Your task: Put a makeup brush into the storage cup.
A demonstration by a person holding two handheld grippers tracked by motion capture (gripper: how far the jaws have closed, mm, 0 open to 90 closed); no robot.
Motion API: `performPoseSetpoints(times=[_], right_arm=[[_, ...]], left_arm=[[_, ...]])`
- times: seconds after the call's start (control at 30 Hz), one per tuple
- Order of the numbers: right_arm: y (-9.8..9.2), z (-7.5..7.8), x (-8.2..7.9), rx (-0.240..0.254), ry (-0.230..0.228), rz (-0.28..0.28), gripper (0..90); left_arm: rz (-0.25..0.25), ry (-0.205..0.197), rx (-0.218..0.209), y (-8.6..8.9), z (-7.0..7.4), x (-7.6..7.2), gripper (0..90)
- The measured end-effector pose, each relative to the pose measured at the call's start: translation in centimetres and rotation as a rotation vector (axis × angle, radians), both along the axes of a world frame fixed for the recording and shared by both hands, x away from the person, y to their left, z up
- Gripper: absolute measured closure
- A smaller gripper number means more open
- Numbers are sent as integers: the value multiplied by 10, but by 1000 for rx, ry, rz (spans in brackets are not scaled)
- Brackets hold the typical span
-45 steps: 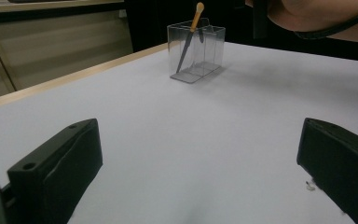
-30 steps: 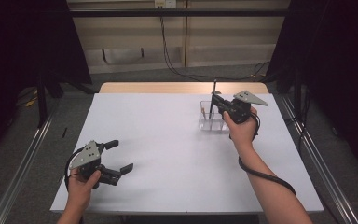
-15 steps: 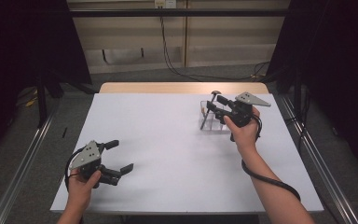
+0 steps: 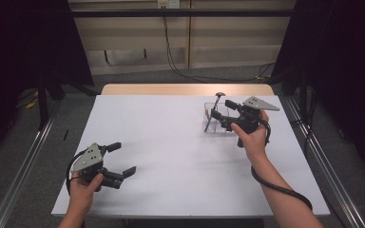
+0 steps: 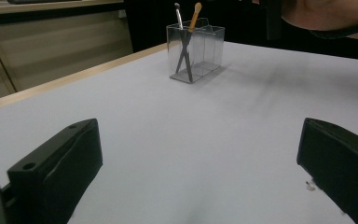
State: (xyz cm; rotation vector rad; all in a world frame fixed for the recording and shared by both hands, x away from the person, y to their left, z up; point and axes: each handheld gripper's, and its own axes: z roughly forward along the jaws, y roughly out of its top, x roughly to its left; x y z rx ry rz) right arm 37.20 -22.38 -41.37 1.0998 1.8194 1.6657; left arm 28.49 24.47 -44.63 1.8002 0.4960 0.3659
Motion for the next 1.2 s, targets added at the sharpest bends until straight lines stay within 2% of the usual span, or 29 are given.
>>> performPoseSetpoints(times=[0.57, 0.77, 1.2], right_arm=[[-4, -3, -6, -35, 1, 32, 119], [-4, -6, -10, -28, 11, 58, 98], [-5, -6, -16, -38, -9, 106, 60]], left_arm=[[6, 2, -10, 1, 0, -2, 0], [8, 4, -14, 1, 0, -2, 0], [11, 1, -12, 1, 0, -1, 0]])
